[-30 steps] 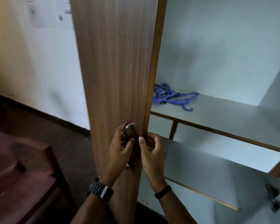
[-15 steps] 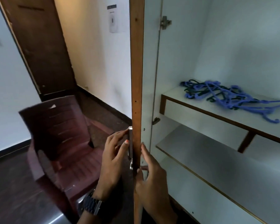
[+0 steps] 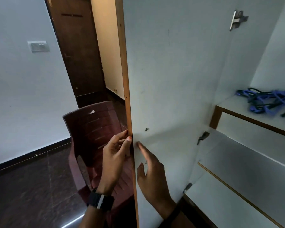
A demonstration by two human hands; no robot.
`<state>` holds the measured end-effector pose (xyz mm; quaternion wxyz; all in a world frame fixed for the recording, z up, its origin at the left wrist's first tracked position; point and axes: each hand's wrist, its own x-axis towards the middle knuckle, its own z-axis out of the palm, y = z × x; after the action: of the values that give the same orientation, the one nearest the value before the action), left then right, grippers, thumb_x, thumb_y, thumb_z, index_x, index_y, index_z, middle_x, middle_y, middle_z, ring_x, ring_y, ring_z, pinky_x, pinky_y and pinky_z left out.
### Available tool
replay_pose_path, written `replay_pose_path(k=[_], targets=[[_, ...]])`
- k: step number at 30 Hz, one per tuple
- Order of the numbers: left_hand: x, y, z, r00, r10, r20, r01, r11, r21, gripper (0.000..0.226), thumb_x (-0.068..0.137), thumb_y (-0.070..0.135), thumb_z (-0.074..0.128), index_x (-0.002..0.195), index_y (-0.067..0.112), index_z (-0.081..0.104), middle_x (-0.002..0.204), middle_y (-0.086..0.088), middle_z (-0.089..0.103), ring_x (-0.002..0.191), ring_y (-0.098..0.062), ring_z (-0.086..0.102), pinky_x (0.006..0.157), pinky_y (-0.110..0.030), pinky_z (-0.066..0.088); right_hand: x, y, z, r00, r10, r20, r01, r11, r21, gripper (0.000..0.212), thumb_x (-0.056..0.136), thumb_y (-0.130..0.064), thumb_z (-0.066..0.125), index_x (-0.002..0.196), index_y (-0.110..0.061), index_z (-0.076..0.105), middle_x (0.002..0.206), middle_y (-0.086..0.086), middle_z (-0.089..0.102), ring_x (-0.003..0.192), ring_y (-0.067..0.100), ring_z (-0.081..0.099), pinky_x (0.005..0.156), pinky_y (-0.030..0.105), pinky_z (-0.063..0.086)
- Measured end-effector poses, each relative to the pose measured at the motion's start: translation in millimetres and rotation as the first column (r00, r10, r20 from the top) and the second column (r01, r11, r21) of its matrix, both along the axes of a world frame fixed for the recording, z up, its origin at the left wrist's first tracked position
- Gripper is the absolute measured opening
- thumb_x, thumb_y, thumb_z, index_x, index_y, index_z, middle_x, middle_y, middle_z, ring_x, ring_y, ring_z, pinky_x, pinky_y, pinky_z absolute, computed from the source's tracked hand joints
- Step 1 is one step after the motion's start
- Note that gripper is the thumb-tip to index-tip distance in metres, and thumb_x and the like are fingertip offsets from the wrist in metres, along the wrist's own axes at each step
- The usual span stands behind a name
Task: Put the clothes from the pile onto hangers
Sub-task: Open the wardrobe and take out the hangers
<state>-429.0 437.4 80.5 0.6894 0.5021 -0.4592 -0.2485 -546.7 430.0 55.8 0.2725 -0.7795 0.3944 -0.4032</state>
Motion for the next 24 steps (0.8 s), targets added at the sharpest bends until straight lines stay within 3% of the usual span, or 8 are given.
replay_pose_path(k=[6,10,13,17,22,24], targets=[[59,-45,2,0.995,0.054,0.089,-0.054,0.999,-0.007,0.030,0.087,0.006,0.064,0.110,0.025,0.064,0.103,0.002,0.072,0.098,-0.014,0.068,0.080,-0.024,0.055,53,-43,-9,0.985,0.068,-0.158,-0.085,0.991,-0.103,0.072,0.095,-0.005,0.045,0.147,-0.036,0.007,0.147,-0.027,0.008,0.140,-0.009,-0.001,0.108,0.003,0.005],[78,-70,-4,0.985,0.124,0.116,-0.127,0.992,0.012,0.031,0.089,0.008,0.063,0.118,0.020,0.063,0.111,0.000,0.069,0.102,-0.011,0.066,0.088,-0.031,0.055,74,-66,-14,0.958,0.092,-0.272,-0.129,0.984,-0.124,0.080,0.096,-0.011,0.047,0.147,-0.034,-0.010,0.152,-0.025,-0.002,0.143,0.000,-0.005,0.106,0.004,0.001],[88,-83,-4,0.978,0.177,0.111,-0.180,0.983,0.020,0.032,0.089,0.009,0.063,0.118,0.022,0.063,0.112,0.000,0.069,0.101,-0.008,0.066,0.090,-0.033,0.054,85,-81,-8,0.961,0.100,-0.257,-0.130,0.987,-0.099,0.076,0.096,-0.010,0.048,0.152,-0.030,0.000,0.158,-0.017,0.009,0.146,0.005,-0.001,0.107,0.008,0.003],[95,-86,-2,0.973,0.166,0.161,-0.171,0.985,0.016,0.033,0.088,0.008,0.064,0.113,0.029,0.060,0.108,-0.001,0.069,0.095,-0.003,0.066,0.085,-0.022,0.054,87,-88,-2,0.970,0.098,-0.222,-0.122,0.988,-0.098,0.068,0.097,-0.008,0.047,0.152,-0.029,0.012,0.157,-0.012,0.021,0.147,0.006,0.003,0.105,0.005,0.005],[71,-75,-15,0.912,0.366,0.187,-0.354,0.930,-0.093,0.036,0.084,0.010,0.069,0.109,0.032,0.054,0.096,0.008,0.059,0.087,-0.004,0.060,0.075,-0.017,0.050,74,-91,6,0.992,0.109,-0.058,-0.111,0.993,-0.044,0.056,0.094,-0.005,0.052,0.145,-0.024,0.037,0.146,-0.010,0.042,0.137,-0.001,0.032,0.107,0.004,0.019],[49,-71,-20,0.922,0.359,0.146,-0.345,0.932,-0.112,0.040,0.085,0.007,0.067,0.104,0.038,0.051,0.092,0.007,0.058,0.082,-0.006,0.059,0.072,-0.018,0.050,61,-93,6,0.997,0.074,0.021,-0.074,0.997,0.008,0.051,0.093,-0.005,0.055,0.141,-0.020,0.044,0.140,-0.010,0.050,0.128,-0.007,0.039,0.104,0.005,0.027]])
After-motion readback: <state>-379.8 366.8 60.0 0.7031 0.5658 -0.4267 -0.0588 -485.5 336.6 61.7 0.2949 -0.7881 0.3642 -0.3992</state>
